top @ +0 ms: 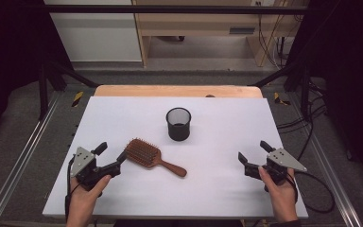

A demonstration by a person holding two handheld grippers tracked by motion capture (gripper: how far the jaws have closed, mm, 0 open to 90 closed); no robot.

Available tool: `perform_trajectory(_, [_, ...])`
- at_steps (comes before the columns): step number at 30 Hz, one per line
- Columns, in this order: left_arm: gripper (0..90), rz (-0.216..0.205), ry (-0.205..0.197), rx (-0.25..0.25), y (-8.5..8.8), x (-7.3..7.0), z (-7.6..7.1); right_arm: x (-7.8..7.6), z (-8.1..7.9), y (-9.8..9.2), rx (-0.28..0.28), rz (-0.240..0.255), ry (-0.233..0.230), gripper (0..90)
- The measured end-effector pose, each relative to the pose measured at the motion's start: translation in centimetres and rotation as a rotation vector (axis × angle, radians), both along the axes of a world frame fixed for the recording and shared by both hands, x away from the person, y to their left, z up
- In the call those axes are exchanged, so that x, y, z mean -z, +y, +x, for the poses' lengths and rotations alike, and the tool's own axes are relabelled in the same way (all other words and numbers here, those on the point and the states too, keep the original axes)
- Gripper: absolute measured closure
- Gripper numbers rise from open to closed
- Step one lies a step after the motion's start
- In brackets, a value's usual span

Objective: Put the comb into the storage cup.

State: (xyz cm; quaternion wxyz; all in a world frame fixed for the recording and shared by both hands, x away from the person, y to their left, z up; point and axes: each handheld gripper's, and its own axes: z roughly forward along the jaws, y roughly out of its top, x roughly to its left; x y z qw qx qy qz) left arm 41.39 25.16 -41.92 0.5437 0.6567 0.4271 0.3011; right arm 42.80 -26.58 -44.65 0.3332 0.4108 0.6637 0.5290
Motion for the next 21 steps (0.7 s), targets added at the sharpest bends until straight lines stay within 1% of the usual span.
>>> perform_trajectory(1, [22.4, 0.0, 0.0, 0.0, 0.0, 0.0, 0.0, 0.0, 0.0, 0.0, 0.0, 0.0, 0.0, 7.1])
perform_trajectory(2, [25.3, 0.006, 0.001, 0.013, -0.8, -0.4, 0.2, 0.0, 0.0, 0.0, 0.0, 0.002, 0.0, 7.1])
perform_trajectory(3, [27.5, 0.012, 0.003, 0.02, -1.1, -0.6, 0.4, 0.0, 0.0, 0.0, 0.001, 0.002, 0.0, 7.1])
perform_trajectory(5, [34.3, 0.004, 0.005, 0.044, -2.0, -1.1, 0.8, 0.0, 0.0, -0.1, 0.001, 0.004, 0.0, 7.1])
perform_trajectory(6, [35.8, 0.006, 0.007, 0.053, -2.5, -1.5, 1.0, 0.0, -0.1, 0.0, 0.0, 0.004, 0.0, 7.1])
perform_trajectory(7, [39.3, 0.006, 0.007, 0.053, -2.5, -1.5, 1.0, 0.0, -0.1, 0.0, 0.0, 0.004, 0.0, 7.1])
perform_trajectory(8, [45.8, 0.003, 0.006, 0.077, -3.5, -2.1, 1.3, -0.1, -0.1, 0.0, -0.004, 0.006, -0.002, 7.1])
perform_trajectory(9, [48.3, 0.003, 0.006, 0.077, -3.5, -2.1, 1.3, -0.1, -0.1, 0.0, -0.005, 0.006, -0.003, 7.1])
perform_trajectory(11, [54.5, -0.002, 0.013, 0.097, -4.7, -2.6, 1.6, -0.1, -0.1, 0.0, -0.003, 0.005, -0.005, 7.1])
perform_trajectory(12, [57.5, 0.01, 0.017, 0.116, -5.9, -3.0, 1.8, -0.1, -0.1, 0.0, -0.005, 0.004, -0.005, 7.1])
perform_trajectory(13, [61.3, 0.01, 0.017, 0.116, -5.9, -3.0, 1.8, -0.1, -0.1, 0.0, -0.005, 0.004, -0.005, 7.1])
perform_trajectory(14, [65.3, 0.016, 0.028, 0.14, -7.0, -3.2, 2.1, -0.1, -0.1, 0.0, -0.005, 0.003, -0.005, 7.1])
perform_trajectory(16, [73.0, 0.018, 0.042, 0.159, -8.0, -3.2, 2.5, -0.1, -0.1, 0.1, -0.007, 0.003, -0.005, 7.1])
perform_trajectory(17, [76.3, 0.012, 0.059, 0.173, -8.5, -3.1, 2.7, -0.1, -0.1, 0.1, -0.007, 0.002, -0.006, 7.1])
perform_trajectory(18, [79.1, 0.012, 0.059, 0.173, -8.5, -3.1, 2.7, -0.1, -0.2, 0.1, -0.007, 0.004, -0.006, 7.2])
perform_trajectory(19, [79.1, 0.006, 0.079, 0.183, -8.9, -2.9, 2.9, -0.1, -0.2, 0.1, -0.007, 0.004, -0.006, 7.2])
perform_trajectory(21, [85.3, 0.003, 0.113, 0.202, -9.8, -2.5, 3.4, -0.1, -0.1, 0.0, -0.007, 0.002, -0.008, 7.2])
